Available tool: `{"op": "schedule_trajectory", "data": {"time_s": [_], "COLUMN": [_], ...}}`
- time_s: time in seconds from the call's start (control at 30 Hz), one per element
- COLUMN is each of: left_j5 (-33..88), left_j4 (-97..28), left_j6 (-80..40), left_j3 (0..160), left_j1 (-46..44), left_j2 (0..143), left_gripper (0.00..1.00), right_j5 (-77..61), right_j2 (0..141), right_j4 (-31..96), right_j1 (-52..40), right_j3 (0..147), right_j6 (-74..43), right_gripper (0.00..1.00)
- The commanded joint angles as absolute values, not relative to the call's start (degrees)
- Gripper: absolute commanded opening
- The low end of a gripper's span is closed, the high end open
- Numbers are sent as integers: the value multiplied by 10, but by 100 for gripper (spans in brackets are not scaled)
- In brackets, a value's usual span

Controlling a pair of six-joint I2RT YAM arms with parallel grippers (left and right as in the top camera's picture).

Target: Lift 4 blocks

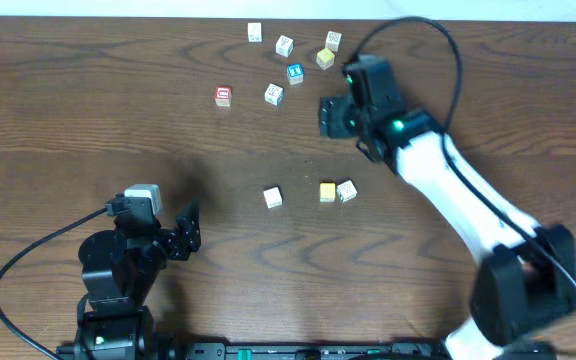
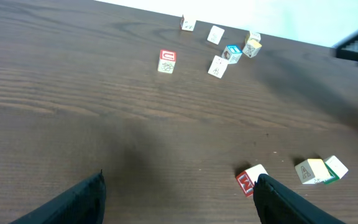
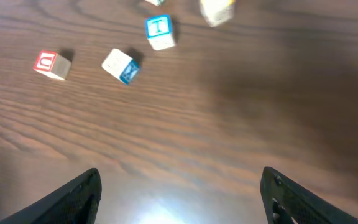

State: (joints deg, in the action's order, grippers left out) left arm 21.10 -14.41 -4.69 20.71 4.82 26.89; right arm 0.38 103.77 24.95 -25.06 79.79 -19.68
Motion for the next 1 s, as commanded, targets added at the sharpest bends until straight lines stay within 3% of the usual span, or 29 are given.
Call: {"op": "schedule_trajectory", "data": {"time_s": [0.0,0.3,0.97], "left_j5": [213,29,25], "left_j4": [-143,-157,-176], "left_j6": [-50,-48,-48], "left_j3": [216,216,216], "left_j1": [51,51,51], "left_j2": [269,269,269], "left_gripper": [76,77,77], "right_j5": [-35,-18,67], "right_j2": [1127,1298,1406], "right_j4": [254,257,160], "right_j1": [-260,-294,-316], "right_j3": [870,1061,1121], "right_j6": [-180,-253,-377], "right_gripper": [79,71,67]}}
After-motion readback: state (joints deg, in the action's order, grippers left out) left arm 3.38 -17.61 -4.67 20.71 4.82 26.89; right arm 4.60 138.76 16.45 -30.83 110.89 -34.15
